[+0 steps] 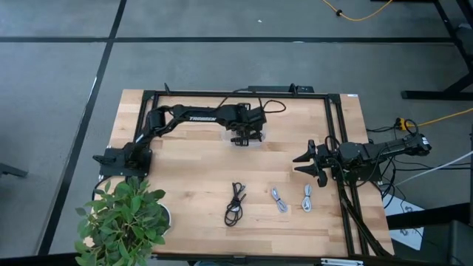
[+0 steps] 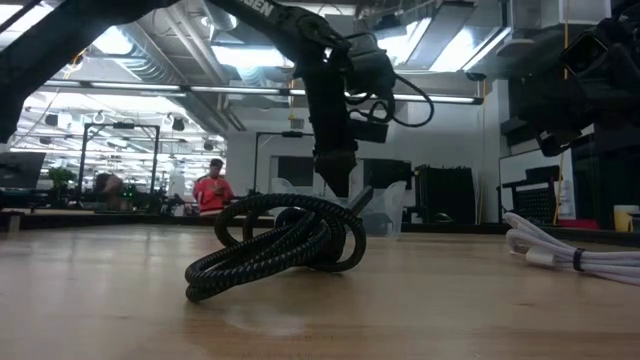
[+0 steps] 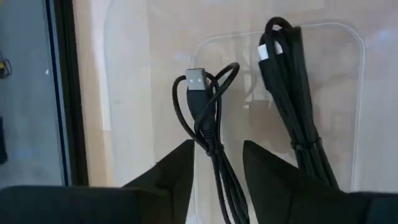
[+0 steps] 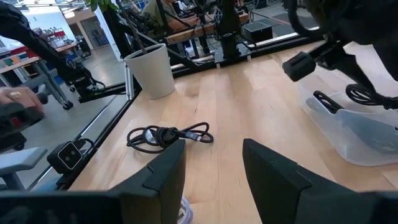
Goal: Pick and place USB-C Cables
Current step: Put the the white charger cable into the transparent bin
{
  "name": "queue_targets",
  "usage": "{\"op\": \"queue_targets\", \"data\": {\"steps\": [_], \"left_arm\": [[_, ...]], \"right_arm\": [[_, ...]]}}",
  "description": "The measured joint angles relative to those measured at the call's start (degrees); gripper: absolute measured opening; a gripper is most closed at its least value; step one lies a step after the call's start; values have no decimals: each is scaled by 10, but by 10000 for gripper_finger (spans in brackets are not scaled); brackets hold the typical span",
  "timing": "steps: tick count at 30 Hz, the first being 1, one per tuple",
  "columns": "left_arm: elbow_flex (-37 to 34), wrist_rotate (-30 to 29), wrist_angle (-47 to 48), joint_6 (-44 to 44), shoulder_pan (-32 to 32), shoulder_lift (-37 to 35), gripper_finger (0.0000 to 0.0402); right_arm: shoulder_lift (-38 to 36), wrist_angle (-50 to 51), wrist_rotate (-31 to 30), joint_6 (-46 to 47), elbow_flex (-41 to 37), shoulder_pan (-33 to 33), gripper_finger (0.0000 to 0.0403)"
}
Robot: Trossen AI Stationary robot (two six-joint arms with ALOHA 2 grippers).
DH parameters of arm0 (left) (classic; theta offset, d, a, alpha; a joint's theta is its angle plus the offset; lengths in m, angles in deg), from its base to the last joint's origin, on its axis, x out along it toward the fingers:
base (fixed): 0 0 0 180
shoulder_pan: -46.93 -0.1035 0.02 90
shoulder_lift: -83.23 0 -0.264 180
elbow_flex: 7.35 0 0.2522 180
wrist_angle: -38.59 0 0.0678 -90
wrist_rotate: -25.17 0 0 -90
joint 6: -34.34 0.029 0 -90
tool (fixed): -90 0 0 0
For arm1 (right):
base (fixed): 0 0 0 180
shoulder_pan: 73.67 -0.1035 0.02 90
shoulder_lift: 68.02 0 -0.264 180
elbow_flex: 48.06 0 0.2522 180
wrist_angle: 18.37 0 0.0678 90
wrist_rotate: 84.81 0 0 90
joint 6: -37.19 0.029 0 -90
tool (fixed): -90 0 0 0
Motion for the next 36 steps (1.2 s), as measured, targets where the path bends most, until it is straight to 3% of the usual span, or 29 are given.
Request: {"op": "queue_targets", "data": {"steps": [7, 11, 18, 26, 33, 36], "left_arm": [[1, 0, 19, -67, 26, -52, 133], [2, 9, 98, -72, 47, -98, 136], [0, 164, 335, -91, 39, -164, 133], [0, 189, 473, -87, 6, -207, 133], [-13, 215, 456, -101, -16, -272, 133], [-23, 212, 383, -102, -20, -297, 133]], "right_arm": [[0, 0, 0, 0, 0, 0, 164], [0, 0, 0, 0, 0, 0, 164], [0, 0, 0, -2, 0, 0, 164], [1, 0, 0, -3, 0, 0, 164], [1, -1, 0, 9, 0, 0, 164], [1, -9, 0, 30, -1, 0, 164]]}}
